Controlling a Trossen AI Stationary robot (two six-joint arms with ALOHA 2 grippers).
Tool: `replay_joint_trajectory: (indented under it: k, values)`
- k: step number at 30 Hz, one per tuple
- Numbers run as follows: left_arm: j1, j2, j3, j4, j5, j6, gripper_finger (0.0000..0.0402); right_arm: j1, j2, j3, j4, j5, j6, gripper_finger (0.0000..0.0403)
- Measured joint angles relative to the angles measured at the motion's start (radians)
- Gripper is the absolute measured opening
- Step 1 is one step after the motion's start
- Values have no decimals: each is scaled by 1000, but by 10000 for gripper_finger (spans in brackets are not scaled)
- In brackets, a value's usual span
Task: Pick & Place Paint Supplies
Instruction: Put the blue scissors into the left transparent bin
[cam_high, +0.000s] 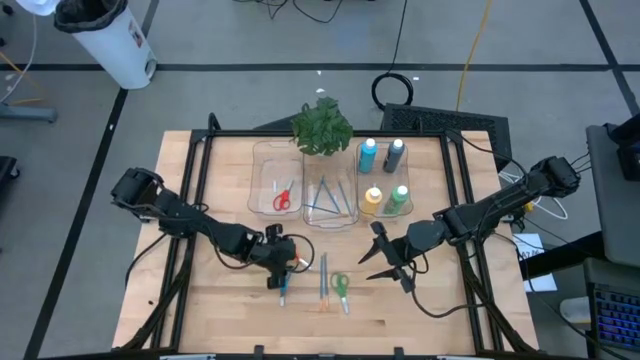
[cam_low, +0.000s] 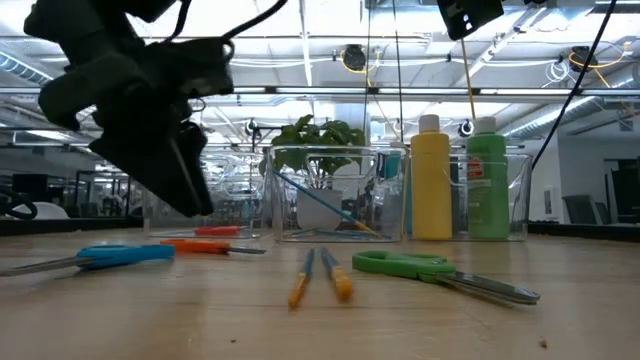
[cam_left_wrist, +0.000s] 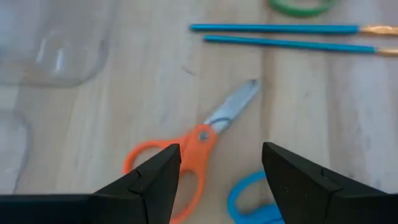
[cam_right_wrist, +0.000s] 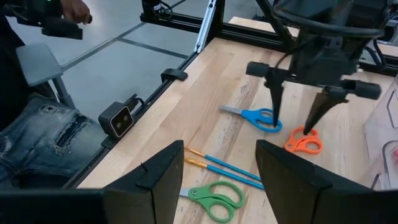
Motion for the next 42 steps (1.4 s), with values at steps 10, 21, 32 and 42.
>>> replay_joint_trajectory:
  k: [10,21,32,42]
  values:
    - [-7,6,16,27,137,-22,234,0,0,-4,0,0,7,194]
    - [-45,3,16,53,253,-406,234,0,0,-4,0,0,8,194]
    - [-56,3,16,51,242,-659,234,0,0,-4,1,0,7,194]
    - [-56,39,18,51,192,-753,234,0,0,-5,1,0,7,194]
